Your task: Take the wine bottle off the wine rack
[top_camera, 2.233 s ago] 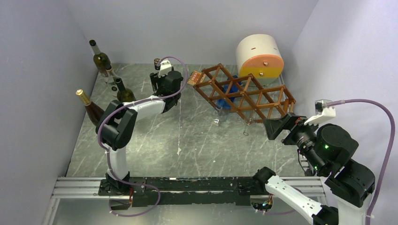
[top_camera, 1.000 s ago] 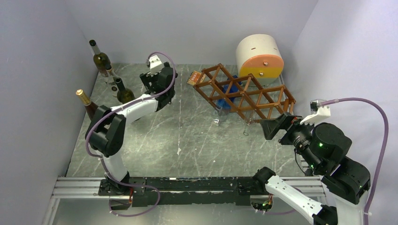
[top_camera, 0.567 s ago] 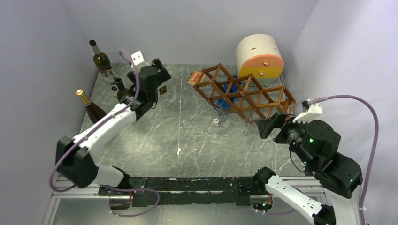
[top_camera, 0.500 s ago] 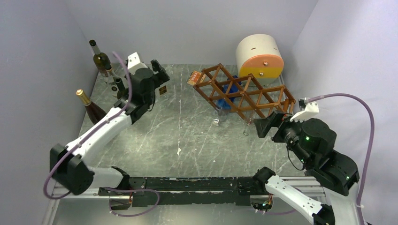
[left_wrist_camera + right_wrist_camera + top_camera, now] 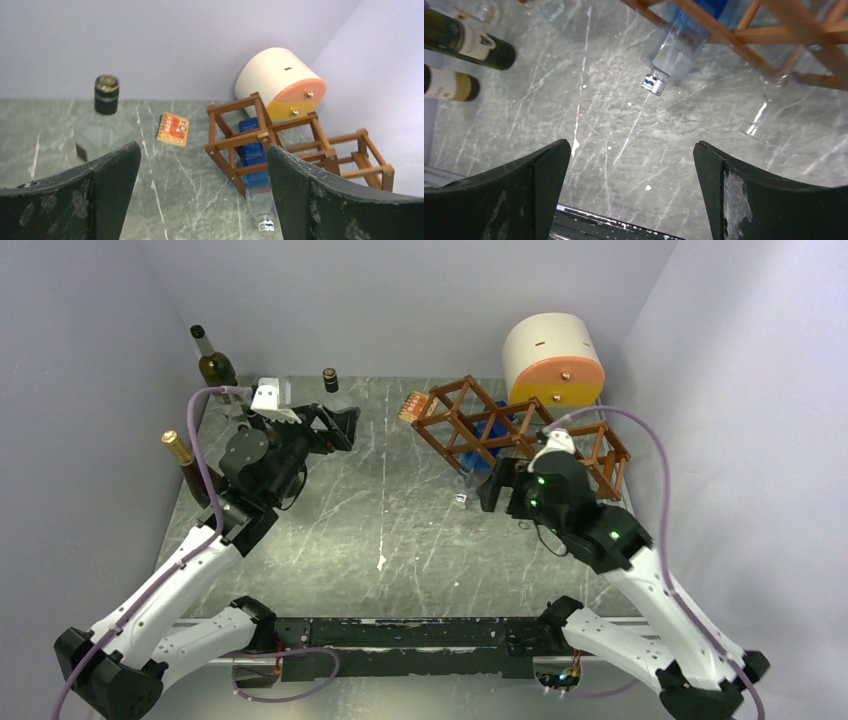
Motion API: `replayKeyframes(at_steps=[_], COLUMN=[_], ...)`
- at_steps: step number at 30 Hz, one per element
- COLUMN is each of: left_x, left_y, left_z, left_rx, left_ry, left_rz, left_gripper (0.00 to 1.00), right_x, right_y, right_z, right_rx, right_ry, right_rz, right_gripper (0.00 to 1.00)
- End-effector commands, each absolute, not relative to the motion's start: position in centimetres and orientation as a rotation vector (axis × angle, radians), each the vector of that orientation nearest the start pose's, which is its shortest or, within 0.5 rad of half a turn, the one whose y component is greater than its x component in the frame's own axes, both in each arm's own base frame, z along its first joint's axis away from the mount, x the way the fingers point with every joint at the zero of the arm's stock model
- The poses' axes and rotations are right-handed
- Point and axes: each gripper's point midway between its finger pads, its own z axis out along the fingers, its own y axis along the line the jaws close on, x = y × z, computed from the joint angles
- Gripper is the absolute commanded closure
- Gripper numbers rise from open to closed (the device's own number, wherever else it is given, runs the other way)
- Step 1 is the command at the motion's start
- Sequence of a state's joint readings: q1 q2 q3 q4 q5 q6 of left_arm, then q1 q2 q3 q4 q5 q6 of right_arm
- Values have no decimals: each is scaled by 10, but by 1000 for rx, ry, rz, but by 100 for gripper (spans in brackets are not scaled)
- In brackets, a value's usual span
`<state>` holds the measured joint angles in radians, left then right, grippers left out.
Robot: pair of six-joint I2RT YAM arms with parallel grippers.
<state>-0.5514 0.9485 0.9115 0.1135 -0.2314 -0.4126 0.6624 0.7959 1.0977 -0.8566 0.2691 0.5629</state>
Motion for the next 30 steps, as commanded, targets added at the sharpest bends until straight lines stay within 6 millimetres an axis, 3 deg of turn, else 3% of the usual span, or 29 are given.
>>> replayKeyframes(at_steps=[1,8,12,20,30], left_x=[299,272,268,263,260], left_y=[-189,-179,-175,-185,-192], left_z=[398,392,398,396,393], left_rx=[227,278,284,314,330], left_ry=[1320,1236,1211,1210,1214], left_rz=[-612,-605,-590,-655,-683], left_gripper=[0,0,1,3,4], right_x=[238,284,300,321,341], right_y=[165,156,155,173,164], right_z=[251,181,154,136,116], right_rx=[127,492,560,554,740], right_ry=[2109,2016,1944,1893,1837], right_rz=[550,430,412,471,421], right_gripper=[3,3,3,0,0])
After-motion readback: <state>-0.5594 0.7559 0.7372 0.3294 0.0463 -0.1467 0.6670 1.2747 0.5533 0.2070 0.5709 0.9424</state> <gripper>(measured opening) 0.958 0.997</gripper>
